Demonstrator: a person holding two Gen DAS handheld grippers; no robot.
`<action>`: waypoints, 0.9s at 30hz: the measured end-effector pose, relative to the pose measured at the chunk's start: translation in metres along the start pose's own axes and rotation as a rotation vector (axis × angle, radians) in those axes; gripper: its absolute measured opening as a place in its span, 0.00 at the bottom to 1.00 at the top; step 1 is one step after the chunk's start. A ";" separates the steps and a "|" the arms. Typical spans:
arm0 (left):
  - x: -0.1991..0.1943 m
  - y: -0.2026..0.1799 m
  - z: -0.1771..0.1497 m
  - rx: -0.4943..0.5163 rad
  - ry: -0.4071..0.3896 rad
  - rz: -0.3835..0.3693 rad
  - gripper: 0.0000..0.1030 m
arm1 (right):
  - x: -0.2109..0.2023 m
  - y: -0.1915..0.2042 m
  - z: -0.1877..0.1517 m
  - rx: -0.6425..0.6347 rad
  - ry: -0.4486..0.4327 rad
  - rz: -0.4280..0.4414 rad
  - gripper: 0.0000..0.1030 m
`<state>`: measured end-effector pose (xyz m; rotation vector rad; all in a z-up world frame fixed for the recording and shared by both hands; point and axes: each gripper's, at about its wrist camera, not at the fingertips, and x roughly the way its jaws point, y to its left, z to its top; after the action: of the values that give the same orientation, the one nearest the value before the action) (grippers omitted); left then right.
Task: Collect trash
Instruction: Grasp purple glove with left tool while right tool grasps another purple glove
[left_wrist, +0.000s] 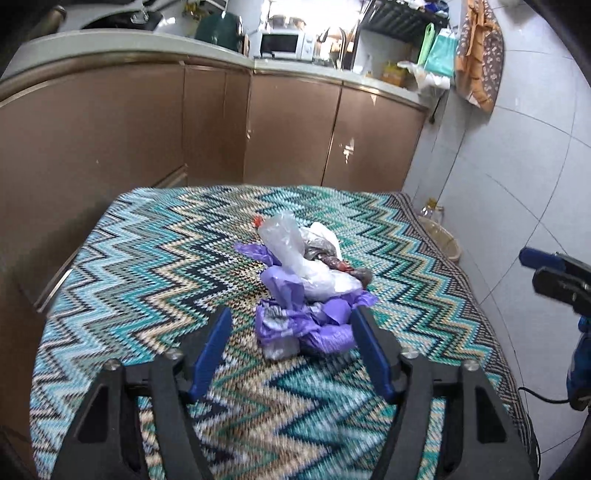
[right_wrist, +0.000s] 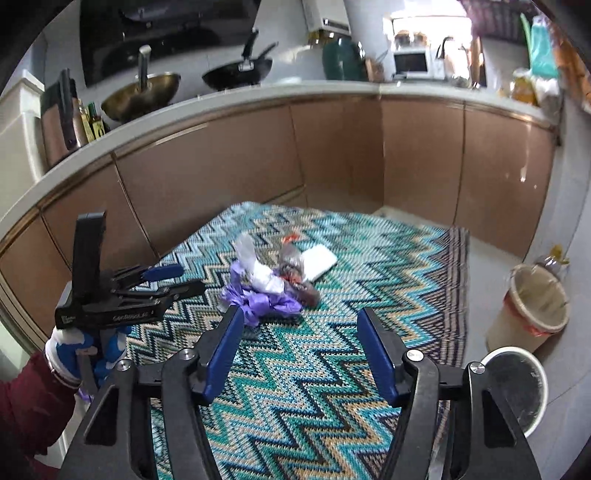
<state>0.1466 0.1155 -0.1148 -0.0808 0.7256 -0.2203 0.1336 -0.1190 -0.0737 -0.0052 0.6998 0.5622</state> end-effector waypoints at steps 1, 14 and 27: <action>0.011 0.003 0.002 -0.003 0.015 -0.009 0.53 | 0.008 -0.001 0.000 0.000 0.011 0.005 0.61; 0.067 0.025 0.001 -0.039 0.094 -0.069 0.26 | 0.105 0.000 0.005 -0.034 0.156 0.094 0.58; 0.069 0.035 -0.008 -0.038 0.088 -0.132 0.25 | 0.177 -0.004 -0.006 -0.006 0.275 0.200 0.38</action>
<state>0.1975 0.1340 -0.1704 -0.1556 0.8134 -0.3377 0.2417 -0.0371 -0.1869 -0.0185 0.9727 0.7645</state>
